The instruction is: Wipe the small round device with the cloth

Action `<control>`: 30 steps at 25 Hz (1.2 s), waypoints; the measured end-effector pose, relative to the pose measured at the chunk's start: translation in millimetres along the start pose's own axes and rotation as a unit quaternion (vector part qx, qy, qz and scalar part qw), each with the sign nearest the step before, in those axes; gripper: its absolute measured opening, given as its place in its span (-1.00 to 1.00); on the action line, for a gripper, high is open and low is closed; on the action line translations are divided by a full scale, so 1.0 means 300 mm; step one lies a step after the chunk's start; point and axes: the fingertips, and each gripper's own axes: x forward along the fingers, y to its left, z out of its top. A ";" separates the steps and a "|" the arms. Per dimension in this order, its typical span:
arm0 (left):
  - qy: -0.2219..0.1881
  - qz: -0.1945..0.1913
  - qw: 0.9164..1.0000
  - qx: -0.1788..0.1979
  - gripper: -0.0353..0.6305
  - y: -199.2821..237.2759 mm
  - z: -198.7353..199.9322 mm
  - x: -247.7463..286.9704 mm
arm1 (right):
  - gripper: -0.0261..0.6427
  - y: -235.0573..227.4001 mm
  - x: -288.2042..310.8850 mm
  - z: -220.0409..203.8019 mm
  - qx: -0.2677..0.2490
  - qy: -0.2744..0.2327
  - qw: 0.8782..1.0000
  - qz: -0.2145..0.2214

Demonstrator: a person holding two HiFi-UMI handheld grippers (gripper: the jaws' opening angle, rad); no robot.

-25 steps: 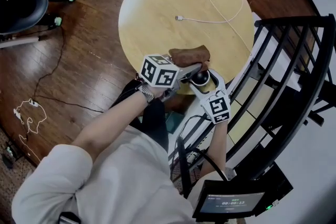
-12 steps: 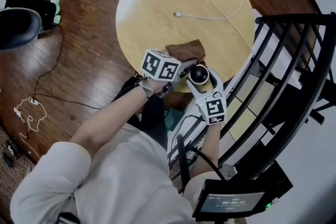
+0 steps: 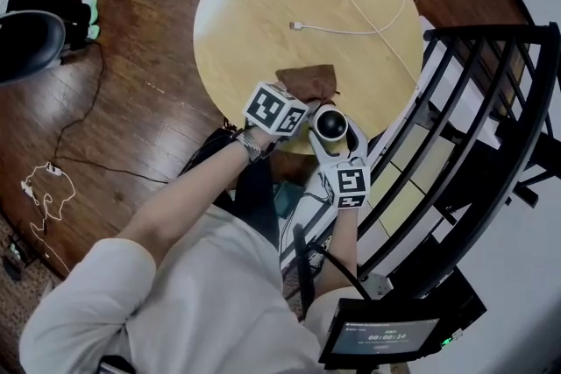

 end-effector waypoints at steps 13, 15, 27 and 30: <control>-0.123 -0.139 0.979 -0.084 -0.77 -0.108 0.147 -0.126 | 0.16 -0.016 -0.010 -0.043 -0.093 0.031 0.991 0.094; -0.130 -0.155 0.975 -0.093 -0.77 -0.131 0.151 -0.127 | 0.16 -0.009 0.008 -0.042 -0.110 0.042 0.986 0.114; -0.090 -0.134 0.982 -0.101 -0.78 -0.130 0.085 -0.058 | 0.08 0.006 0.022 -0.041 -0.109 0.037 0.987 0.114; -0.080 -0.126 0.983 -0.107 -0.78 -0.105 0.083 -0.043 | 0.08 0.006 0.024 -0.034 -0.109 0.034 0.987 0.116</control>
